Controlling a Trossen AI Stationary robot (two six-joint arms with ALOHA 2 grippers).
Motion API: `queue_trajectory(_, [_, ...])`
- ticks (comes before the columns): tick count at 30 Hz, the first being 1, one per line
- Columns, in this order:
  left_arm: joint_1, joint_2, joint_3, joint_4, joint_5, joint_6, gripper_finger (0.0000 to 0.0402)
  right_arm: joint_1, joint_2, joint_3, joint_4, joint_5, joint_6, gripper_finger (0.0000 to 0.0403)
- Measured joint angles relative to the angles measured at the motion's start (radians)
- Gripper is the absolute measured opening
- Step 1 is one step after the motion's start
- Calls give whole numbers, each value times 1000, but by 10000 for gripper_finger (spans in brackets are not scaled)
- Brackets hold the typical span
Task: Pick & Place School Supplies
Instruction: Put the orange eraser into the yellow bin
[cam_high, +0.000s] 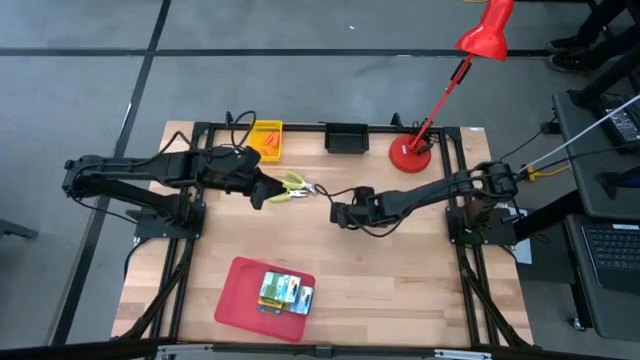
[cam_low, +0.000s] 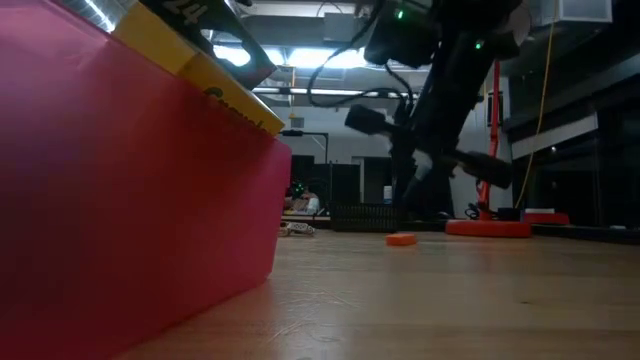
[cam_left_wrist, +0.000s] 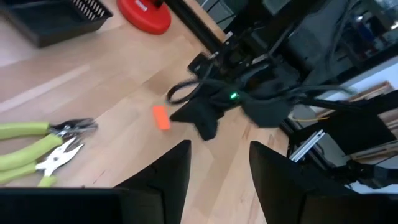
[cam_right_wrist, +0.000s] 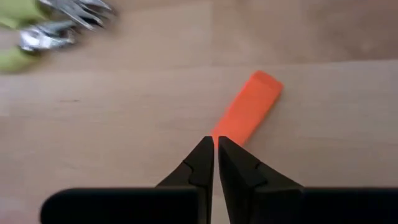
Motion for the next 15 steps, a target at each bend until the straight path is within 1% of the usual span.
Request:
queue_trajectory(7, [0, -18, 0, -5, 2, 2, 158, 11, 22, 0, 12, -3, 7, 28])
queue_trajectory(15, [0, -26, 0, -1, 8, 9, 157, 11, 22, -1, -26, 6, 7, 28])
